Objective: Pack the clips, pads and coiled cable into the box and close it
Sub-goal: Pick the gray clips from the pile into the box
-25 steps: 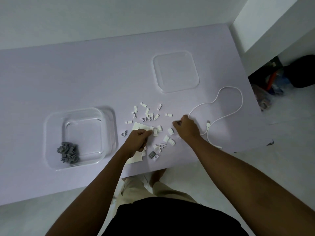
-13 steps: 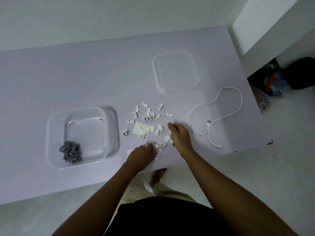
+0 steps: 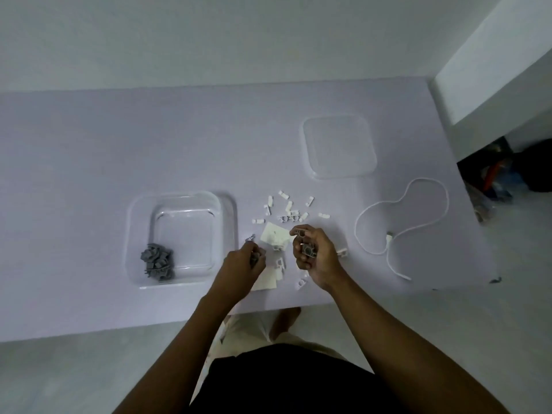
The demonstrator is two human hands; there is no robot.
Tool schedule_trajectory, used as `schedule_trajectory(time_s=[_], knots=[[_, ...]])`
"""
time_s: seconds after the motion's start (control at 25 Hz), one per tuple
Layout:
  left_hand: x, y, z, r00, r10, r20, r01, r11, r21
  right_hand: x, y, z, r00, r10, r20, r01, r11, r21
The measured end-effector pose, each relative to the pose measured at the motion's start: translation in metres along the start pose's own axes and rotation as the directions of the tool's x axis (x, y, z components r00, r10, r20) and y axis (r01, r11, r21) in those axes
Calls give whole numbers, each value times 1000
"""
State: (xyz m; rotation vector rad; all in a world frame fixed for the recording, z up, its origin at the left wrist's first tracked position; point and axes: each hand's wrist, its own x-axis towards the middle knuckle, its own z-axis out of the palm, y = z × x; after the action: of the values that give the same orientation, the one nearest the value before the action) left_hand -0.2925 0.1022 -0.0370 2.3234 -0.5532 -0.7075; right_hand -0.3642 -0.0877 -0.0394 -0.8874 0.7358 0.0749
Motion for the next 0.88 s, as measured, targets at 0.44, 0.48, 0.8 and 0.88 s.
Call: schedule_trajectory(time_s=[0.44,0.48,0.8,0.88], knots=[[-37,-122,-137,925,-328,-190,374,875,306,49,40,207,973,199,117,-144,919,-366],[-37,-126,-136,932,-322,-167,361,873,327,54,47,221,974,214,68,-173,908,-383],[-24,-159,-144,976,-214,-33,199,824,530,71,96,258,947,241,-213,-319,788,-526],[-25,-160,-149,982,-177,-61,184,849,496,73,104,258,936,252,-246,-349,759,-550]])
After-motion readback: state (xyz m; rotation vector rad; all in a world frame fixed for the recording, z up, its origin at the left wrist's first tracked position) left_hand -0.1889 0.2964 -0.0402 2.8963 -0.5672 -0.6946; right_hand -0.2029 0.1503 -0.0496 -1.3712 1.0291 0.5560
